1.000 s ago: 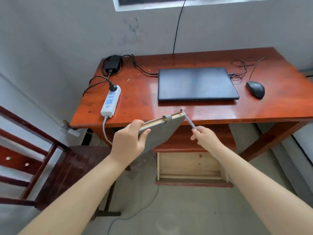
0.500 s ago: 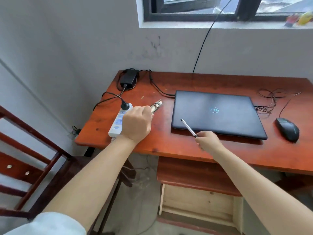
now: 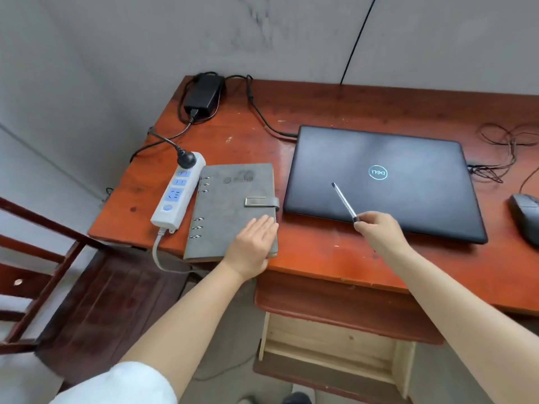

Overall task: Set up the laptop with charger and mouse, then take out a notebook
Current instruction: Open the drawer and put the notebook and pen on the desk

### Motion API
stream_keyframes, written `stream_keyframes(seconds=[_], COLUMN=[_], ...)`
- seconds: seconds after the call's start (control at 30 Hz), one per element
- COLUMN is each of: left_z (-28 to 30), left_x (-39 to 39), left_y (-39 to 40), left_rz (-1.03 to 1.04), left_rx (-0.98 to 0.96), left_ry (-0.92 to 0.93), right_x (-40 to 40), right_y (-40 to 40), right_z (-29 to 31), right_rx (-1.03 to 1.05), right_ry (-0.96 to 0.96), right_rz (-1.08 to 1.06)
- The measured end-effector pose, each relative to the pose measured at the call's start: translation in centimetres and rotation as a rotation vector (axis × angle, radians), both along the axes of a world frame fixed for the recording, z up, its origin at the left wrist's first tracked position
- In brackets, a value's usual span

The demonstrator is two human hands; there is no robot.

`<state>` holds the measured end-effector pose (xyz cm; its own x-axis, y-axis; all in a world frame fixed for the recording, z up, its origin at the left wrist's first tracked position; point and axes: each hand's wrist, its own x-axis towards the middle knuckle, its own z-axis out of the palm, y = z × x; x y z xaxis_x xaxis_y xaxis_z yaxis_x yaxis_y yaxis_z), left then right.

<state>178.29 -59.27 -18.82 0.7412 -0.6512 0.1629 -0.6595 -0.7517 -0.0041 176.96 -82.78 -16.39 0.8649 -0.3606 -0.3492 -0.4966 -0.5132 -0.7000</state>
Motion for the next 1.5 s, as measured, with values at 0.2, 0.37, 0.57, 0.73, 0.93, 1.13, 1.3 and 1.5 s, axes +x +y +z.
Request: stream_keyframes(seconds=[0.2,0.37,0.57,0.73,0.93,1.13,1.3,1.5], left_z=[-1.5,-1.8,-2.6,-2.6,-3.5,-5.6,-11.0,-20.7], left_x=[2.3,3.6,1.7,2.5,2.8,-2.3,-14.3,-21.5], left_y=[3.2,4.6,7.4,10.0,9.5,8.5,1.9,-3.1], left_rz=[-0.219,-0.270,-0.017,0.157,0.069,-0.183,-0.125,1.240], left_rx=[0.015,0.021,-0.153,-0.074,-0.092,-0.209,-0.221,-0.435], left_ry=[0.024,0.071,0.135,0.173,0.135,-0.036,0.758,1.728], right_x=[0.9,1.9,4.7,5.2,-0.1,-14.1,-23.2,-26.5], right_y=[2.5,6.9,12.6,15.0,13.4,9.2,7.3,4.9], right_z=[-2.7,-3.3,-3.8,-4.6,-5.0,-8.4,-16.7,-23.7], right_rx=[0.021,-0.027,-0.142,-0.243,-0.249,-0.153,0.419,0.713], right_ry=[-0.011,-0.088,-0.150,-0.099,-0.215,-0.190,0.551,0.597], right_rz=[0.090,0.144,0.213,0.209,0.114,-0.229,-0.846,-1.134])
